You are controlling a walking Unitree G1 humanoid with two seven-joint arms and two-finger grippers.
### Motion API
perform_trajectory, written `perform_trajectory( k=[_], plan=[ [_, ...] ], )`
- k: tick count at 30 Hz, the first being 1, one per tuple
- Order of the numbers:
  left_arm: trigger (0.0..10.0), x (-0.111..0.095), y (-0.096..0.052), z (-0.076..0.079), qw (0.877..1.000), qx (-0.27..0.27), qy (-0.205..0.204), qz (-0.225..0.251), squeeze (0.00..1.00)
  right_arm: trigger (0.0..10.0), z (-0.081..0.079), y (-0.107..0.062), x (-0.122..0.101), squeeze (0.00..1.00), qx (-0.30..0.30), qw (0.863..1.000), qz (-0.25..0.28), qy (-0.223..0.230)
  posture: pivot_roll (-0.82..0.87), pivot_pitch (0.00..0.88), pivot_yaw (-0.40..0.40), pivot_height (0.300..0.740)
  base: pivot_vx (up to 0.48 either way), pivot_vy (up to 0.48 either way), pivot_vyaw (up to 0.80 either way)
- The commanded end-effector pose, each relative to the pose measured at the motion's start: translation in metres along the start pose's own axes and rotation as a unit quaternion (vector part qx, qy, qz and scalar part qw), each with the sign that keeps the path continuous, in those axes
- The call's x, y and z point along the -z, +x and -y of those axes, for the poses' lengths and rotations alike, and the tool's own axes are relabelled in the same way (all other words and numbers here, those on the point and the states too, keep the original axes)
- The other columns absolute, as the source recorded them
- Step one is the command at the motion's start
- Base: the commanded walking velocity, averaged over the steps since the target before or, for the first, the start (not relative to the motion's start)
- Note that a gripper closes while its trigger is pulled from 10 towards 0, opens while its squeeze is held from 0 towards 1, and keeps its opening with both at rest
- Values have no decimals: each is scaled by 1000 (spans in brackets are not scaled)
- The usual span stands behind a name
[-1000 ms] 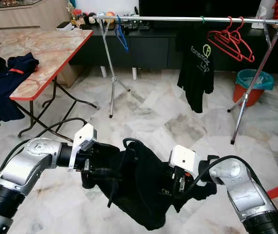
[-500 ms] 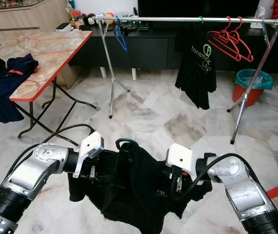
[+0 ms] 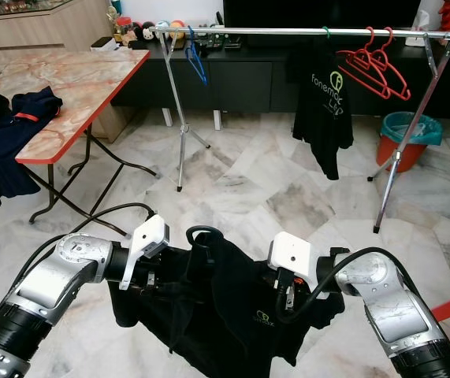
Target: Hang hanger
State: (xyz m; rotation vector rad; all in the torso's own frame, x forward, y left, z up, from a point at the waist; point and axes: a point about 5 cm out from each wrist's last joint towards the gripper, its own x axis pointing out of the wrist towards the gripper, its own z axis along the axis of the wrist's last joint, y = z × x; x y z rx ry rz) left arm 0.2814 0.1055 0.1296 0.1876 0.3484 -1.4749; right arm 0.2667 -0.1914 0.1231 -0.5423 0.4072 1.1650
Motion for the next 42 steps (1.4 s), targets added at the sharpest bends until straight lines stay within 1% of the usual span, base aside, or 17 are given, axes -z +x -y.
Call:
perform_trajectory(
  k=[1, 12, 22, 23, 36, 38, 41, 42],
  plan=[
    [0, -2, -2, 3, 1000, 13, -1, 6, 0, 10000, 1, 0, -13, 0, -1, 999, 27, -18, -14, 0, 105, 740, 0, 0, 0],
    [0, -2, -2, 8, 999, 29, -12, 12, 0, 10000, 1, 1, -10, 0, -1, 1000, 25, -13, -11, 0, 104, 740, 0, 0, 0],
    [0, -1, -2, 9, 999, 26, -16, 12, 0, 10000, 1, 4, -10, 0, 5, 1000, 26, -16, -15, 0, 106, 740, 0, 0, 0],
    [0, -1, -2, 9, 999, 26, -16, 13, 0, 10000, 3, 4, -10, 1000, 8, 1000, 27, -14, -17, 0, 105, 740, 0, 0, 0],
    [0, 1, -3, 9, 999, 29, -17, 12, 0, 10000, 0, 5, -7, 1000, -3, 1000, 23, -12, -22, 0, 104, 740, 0, 0, 0],
    [0, 3, -4, 10, 999, 29, -19, 9, 0, 10000, 1, 4, -5, 1000, 4, 1000, 19, -14, -25, 0, 105, 740, 0, 0, 0],
    [0, 6, -5, 9, 999, 23, -22, 4, 0, 10000, 9, 2, -7, 1000, 32, 999, 23, -16, -29, 0, 106, 740, 0, 0, 0],
    [0, 6, -5, 9, 999, 23, -22, 4, 0, 10000, 9, 2, -7, 1000, 32, 999, 23, -16, -29, 0, 106, 740, 0, 0, 0]
  ],
)
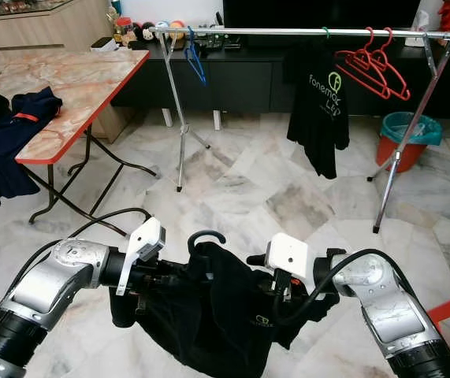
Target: Hang hanger
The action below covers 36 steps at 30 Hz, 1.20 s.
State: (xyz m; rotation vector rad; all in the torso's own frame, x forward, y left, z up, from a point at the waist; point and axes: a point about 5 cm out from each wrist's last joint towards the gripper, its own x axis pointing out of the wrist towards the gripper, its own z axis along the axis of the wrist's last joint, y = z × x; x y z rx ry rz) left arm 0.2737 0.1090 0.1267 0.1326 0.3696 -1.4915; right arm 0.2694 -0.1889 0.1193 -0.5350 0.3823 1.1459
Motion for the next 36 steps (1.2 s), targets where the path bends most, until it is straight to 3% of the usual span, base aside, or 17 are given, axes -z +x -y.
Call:
perform_trajectory(
  k=[1, 11, 18, 25, 26, 28, 31, 32, 33, 35, 36],
  plan=[
    [0, 4, -2, 1, 1000, 5, -2, -7, 0, 10000, 10, -4, -8, 1000, 26, 999, 12, -15, -29, 0, 106, 740, 0, 0, 0],
    [0, 8, -3, 1, 1000, -1, -14, -6, 0, 10000, 6, -8, -1, 1000, 4, 1000, -4, -12, -26, 0, 103, 740, 0, 0, 0],
    [0, 7, -3, -2, 1000, -5, -11, -5, 0, 10000, -2, -15, 3, 1000, -45, 999, -14, -10, -28, 0, 100, 740, 0, 0, 0],
    [0, 8, -3, -4, 1000, -21, -10, -5, 0, 10000, 7, -24, 13, 1000, -7, 998, -53, -17, -28, 0, 97, 740, 0, 0, 0],
    [0, 12, -4, -8, 999, -44, -13, -4, 0, 10000, 21, -28, 14, 0, 58, 997, -54, -20, -33, 0, 97, 740, 0, 0, 0],
    [0, 16, -4, -11, 997, -71, -12, -3, 0, 10000, 34, -32, 13, 0, 124, 991, -51, -20, -34, 0, 98, 740, 0, 0, 0],
    [0, 20, -6, -15, 995, -104, -13, -3, 0, 10000, 43, -34, 12, 0, 172, 984, -44, -13, -36, 0, 98, 740, 0, 0, 0],
    [0, 24, -8, -25, 984, -176, -2, -5, 0, 10000, 57, -39, 7, 0, 257, 966, -16, 8, -37, 0, 98, 740, 0, 0, 0],
    [0, 24, -8, -25, 984, -176, -2, -5, 0, 10000, 57, -39, 7, 0, 257, 966, -16, 8, -37, 0, 98, 740, 0, 0, 0],
    [353, 29, -10, -33, 973, -232, -6, 0, 0, 10000, 68, -43, 4, 0, 326, 944, 11, 37, -39, 0, 97, 740, 0, 0, 0],
    [1059, 30, -11, -36, 969, -249, -6, 3, 0, 10000, 70, -43, 4, 0, 347, 937, 20, 49, -40, 0, 95, 740, 0, 0, 0]
  ],
)
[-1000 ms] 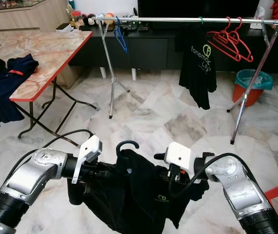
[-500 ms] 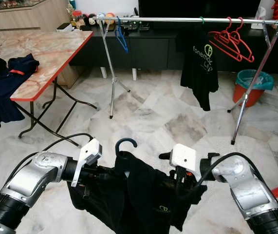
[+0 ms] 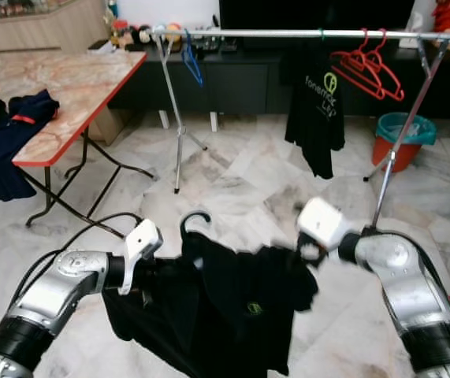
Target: Hang hanger
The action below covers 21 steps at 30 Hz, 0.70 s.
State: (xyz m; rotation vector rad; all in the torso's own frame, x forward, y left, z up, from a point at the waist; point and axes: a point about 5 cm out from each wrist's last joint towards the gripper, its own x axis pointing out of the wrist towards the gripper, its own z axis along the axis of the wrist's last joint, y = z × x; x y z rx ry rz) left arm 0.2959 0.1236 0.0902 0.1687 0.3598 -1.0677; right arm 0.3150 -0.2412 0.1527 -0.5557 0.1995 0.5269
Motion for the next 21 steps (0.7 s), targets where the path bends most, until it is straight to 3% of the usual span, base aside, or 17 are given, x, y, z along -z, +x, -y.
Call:
perform_trajectory(
  k=[1, 2, 6, 8, 11, 12, 13, 14, 21],
  plan=[
    [1059, -5, -5, -10, 999, -42, 15, 13, 0, 10000, 6, 1, 1, 0, 37, 999, 5, 30, -40, 0, 95, 740, 0, 0, 0],
    [10000, -3, -4, -16, 996, -84, 9, 20, 0, 10000, 7, 4, 2, 0, 73, 995, 13, 72, -37, 0, 95, 740, 0, 0, 0],
    [10000, 1, -3, -24, 989, -146, -7, 28, 0, 10000, 0, 8, 4, 0, 98, 988, 30, 116, -36, 0, 95, 740, 0, 0, 0],
    [10000, 5, -4, -31, 981, -191, -21, 33, 0, 10000, -4, 11, 9, 0, 139, 977, 35, 159, -41, 0, 91, 740, 0, 0, 0],
    [10000, 13, -8, -40, 964, -257, -55, 38, 0, 10000, -10, 13, 32, 0, 240, 936, 6, 259, -53, 0, 95, 740, 0, 0, 0],
    [10000, 13, -8, -40, 964, -257, -55, 38, 0, 10000, -10, 13, 32, 0, 240, 936, 6, 259, -53, 0, 95, 740, 0, 0, 0],
    [10000, 19, -11, -42, 951, -292, -83, 51, 0, 10000, -31, 17, 58, 0, 277, 912, -55, 298, -67, 0, 97, 740, 0, 0, 0],
    [10000, 24, -11, -40, 945, -303, -106, 63, 0, 10000, -61, 21, 77, 0, 275, 896, -86, 339, -53, 0, 93, 740, 0, 0, 0],
    [10000, 24, -11, -40, 945, -303, -106, 63, 0, 10000, -61, 21, 77, 0, 275, 896, -86, 339, -53, 0, 93, 740, 0, 0, 0]
  ],
)
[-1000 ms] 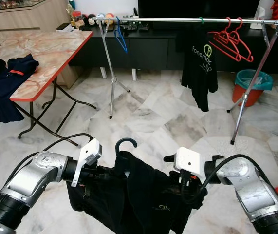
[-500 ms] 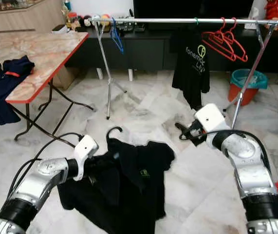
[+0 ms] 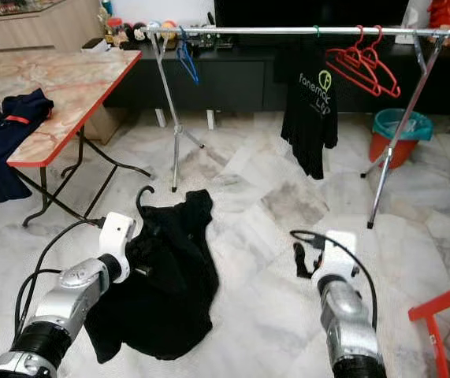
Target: Hang hanger
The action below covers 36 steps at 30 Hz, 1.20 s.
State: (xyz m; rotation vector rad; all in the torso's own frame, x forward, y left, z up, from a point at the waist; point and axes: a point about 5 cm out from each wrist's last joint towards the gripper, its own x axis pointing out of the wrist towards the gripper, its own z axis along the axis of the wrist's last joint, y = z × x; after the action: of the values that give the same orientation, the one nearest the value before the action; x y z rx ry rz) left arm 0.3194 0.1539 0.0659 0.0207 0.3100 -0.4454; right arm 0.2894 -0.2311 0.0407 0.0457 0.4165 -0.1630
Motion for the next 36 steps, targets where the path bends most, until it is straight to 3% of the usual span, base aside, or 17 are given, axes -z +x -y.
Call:
perform_trajectory(
  k=[1, 23, 24, 25, 27, 36],
  plan=[
    [10000, -4, -2, -5, 1000, -11, -2, 17, 0, 10000, -2, 2, -16, 0, -2, 1000, 28, 1, -53, 0, 93, 740, 0, 0, 0],
    [10000, -4, -2, -5, 1000, -11, -2, 17, 0, 10000, -2, 2, -16, 0, -2, 1000, 28, 1, -53, 0, 93, 740, 0, 0, 0],
    [10000, -1, -1, -4, 1000, -19, -2, 18, 0, 10000, -8, 2, -2, 0, 6, 1000, 16, 4, -51, 0, 90, 740, 0, 0, 0],
    [10000, -1, -3, -11, 998, -54, -16, 33, 0, 10000, -17, -1, 44, 0, 6, 999, -52, 9, -67, 0, 63, 740, 480, 0, 0],
    [10000, -1, -4, -19, 994, -94, -33, 50, 0, 10000, -27, -15, 96, 0, 6, 991, -136, 9, -64, 0, 63, 740, 480, 0, 0],
    [10000, 8, -9, -23, 993, -105, -34, 42, 0, 10000, -25, -22, 112, 0, 3, 987, -161, 10, -64, 0, 67, 740, 480, 0, 0]
  ],
)
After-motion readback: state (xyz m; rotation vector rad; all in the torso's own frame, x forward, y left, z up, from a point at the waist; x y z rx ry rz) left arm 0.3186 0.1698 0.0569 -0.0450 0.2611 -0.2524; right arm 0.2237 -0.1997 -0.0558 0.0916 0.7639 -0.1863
